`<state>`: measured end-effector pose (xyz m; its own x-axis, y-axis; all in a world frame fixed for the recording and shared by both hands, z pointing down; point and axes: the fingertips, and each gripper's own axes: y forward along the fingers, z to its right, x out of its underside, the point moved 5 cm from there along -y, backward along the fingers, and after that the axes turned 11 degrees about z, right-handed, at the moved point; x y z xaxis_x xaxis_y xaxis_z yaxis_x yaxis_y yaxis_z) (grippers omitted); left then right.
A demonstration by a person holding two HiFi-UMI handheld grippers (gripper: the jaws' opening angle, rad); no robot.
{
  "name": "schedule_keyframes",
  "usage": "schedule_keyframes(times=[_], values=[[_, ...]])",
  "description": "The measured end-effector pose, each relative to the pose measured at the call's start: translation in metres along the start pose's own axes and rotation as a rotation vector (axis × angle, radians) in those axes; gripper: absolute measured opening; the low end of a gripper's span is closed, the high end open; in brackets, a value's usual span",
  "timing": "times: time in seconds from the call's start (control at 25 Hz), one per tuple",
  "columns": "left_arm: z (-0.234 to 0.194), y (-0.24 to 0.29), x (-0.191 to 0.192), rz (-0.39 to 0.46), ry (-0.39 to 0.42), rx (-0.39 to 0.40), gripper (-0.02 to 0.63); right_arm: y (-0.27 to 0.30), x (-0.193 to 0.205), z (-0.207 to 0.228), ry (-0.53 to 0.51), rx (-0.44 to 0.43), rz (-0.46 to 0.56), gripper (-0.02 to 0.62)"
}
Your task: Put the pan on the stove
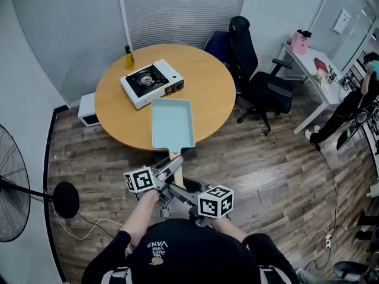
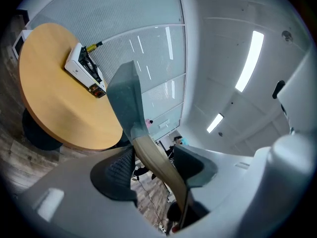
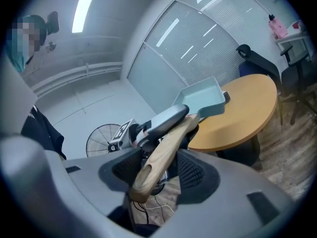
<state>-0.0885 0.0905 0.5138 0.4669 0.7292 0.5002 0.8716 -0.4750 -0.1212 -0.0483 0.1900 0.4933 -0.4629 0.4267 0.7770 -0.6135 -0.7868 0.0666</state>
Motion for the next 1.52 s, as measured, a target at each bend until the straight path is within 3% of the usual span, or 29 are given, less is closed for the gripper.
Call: schedule_keyframes(times=[0.4, 0.68, 1.04, 1.52], values=[[-0.049, 0.017, -0.073, -0.082, -0.002, 0.037, 0.235, 0.087, -0.015, 0.016, 0.017, 0.06, 0.078, 0.21], [-0.07, 0.026, -0.095, -0.112, -0.018, 0.059, 0.235, 0.115, -0.021, 0.026, 0.015, 0.096, 0.102, 0.21], [-0.087, 0.071, -0.1, -0.054, -0.011, 0.02, 0.236, 0.12, -0.05, 0.073, 0.015, 0.045, 0.049, 0.212], [-0.104, 0.148, -0.12, 0.14, -0.004, -0.07, 0.236, 0.128, -0.118, 0.148, -0.018, -0.104, -0.101, 0.212]])
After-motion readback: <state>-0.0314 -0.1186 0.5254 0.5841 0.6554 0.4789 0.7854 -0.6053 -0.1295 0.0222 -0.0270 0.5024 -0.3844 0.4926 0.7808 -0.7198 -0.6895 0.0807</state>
